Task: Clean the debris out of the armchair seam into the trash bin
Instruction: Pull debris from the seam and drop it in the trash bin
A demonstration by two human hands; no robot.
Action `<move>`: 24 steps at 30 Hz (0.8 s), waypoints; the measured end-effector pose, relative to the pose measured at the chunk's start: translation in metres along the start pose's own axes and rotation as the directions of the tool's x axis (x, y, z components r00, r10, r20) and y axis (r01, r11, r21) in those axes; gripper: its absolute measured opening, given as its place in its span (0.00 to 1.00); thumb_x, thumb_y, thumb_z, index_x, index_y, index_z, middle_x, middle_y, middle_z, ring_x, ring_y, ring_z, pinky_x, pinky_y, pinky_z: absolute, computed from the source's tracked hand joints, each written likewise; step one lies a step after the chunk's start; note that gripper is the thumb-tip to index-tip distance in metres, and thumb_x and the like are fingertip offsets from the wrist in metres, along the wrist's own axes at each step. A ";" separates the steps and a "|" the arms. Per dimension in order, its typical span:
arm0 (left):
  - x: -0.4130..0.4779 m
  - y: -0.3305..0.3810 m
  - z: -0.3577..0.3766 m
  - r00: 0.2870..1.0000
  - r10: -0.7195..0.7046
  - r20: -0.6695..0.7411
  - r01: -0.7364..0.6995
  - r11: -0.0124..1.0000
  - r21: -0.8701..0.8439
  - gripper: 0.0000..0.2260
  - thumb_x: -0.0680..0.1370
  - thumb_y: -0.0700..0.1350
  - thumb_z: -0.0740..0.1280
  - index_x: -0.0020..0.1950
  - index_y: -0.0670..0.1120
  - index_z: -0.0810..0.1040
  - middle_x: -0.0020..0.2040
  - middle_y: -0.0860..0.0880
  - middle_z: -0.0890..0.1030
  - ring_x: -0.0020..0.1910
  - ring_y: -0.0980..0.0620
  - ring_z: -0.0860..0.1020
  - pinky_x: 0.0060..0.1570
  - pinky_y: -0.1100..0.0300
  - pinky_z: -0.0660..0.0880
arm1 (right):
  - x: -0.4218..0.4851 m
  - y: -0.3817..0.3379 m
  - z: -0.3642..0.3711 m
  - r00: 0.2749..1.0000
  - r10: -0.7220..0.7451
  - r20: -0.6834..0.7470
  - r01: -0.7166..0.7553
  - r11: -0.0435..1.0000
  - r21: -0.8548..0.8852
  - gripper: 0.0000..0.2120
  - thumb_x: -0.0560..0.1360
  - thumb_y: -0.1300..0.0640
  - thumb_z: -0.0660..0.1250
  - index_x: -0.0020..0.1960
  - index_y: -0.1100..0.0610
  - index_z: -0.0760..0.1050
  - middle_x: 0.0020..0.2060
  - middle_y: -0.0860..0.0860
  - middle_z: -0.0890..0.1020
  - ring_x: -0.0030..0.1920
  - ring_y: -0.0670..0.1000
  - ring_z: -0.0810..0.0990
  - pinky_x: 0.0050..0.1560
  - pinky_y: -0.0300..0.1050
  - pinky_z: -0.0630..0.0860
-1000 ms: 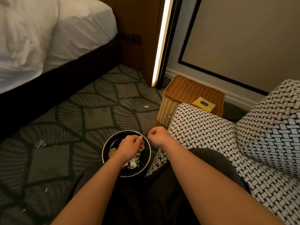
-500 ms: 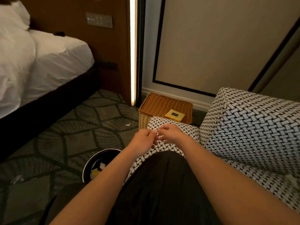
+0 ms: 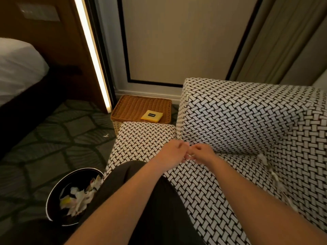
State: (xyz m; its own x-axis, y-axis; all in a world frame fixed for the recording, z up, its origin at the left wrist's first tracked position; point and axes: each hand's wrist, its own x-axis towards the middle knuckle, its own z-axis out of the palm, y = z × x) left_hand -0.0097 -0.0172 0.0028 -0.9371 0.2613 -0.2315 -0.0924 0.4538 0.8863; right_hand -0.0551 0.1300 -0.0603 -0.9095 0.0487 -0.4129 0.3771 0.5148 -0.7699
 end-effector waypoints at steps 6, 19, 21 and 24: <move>0.023 -0.016 0.083 0.999 -0.028 0.022 0.025 0.990 0.136 0.14 0.81 0.50 0.53 0.49 0.42 0.74 0.44 0.45 0.77 0.41 0.51 0.73 0.44 0.59 0.74 | -0.005 0.082 -0.037 0.896 -0.058 -0.439 -0.077 0.956 -0.284 0.08 0.77 0.56 0.61 0.53 0.57 0.76 0.45 0.50 0.79 0.46 0.50 0.77 0.46 0.45 0.76; 0.057 -0.047 0.157 0.979 0.184 0.083 -0.202 0.868 0.454 0.17 0.81 0.53 0.51 0.67 0.52 0.69 0.69 0.56 0.65 0.70 0.56 0.60 0.71 0.56 0.53 | 0.003 0.142 -0.102 0.703 -0.094 -0.705 -0.149 0.950 -0.275 0.18 0.78 0.60 0.60 0.67 0.62 0.68 0.62 0.60 0.71 0.57 0.58 0.74 0.51 0.43 0.72; 0.066 -0.048 0.163 0.983 0.182 0.018 -0.174 0.899 0.401 0.14 0.80 0.52 0.53 0.62 0.54 0.72 0.65 0.58 0.68 0.68 0.58 0.61 0.69 0.58 0.54 | 0.013 0.141 -0.111 0.685 0.017 -0.729 -0.200 0.966 -0.165 0.20 0.77 0.58 0.61 0.68 0.61 0.67 0.58 0.60 0.75 0.55 0.59 0.76 0.48 0.43 0.72; 0.077 -0.051 0.166 0.979 0.196 -0.046 -0.158 0.890 0.428 0.12 0.80 0.53 0.53 0.57 0.55 0.74 0.62 0.59 0.70 0.65 0.58 0.63 0.65 0.59 0.55 | 0.034 0.136 -0.130 0.679 0.272 -0.682 -0.299 0.951 0.081 0.19 0.76 0.57 0.64 0.66 0.59 0.68 0.60 0.58 0.77 0.58 0.60 0.76 0.55 0.48 0.73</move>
State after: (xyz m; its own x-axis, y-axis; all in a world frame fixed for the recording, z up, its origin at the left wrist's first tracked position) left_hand -0.0213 0.1210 -0.1268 -0.9514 0.3060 -0.0343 0.2104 0.7273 0.6533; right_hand -0.0575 0.3130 -0.1162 -0.6345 0.7566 -0.1580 0.6448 0.4054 -0.6480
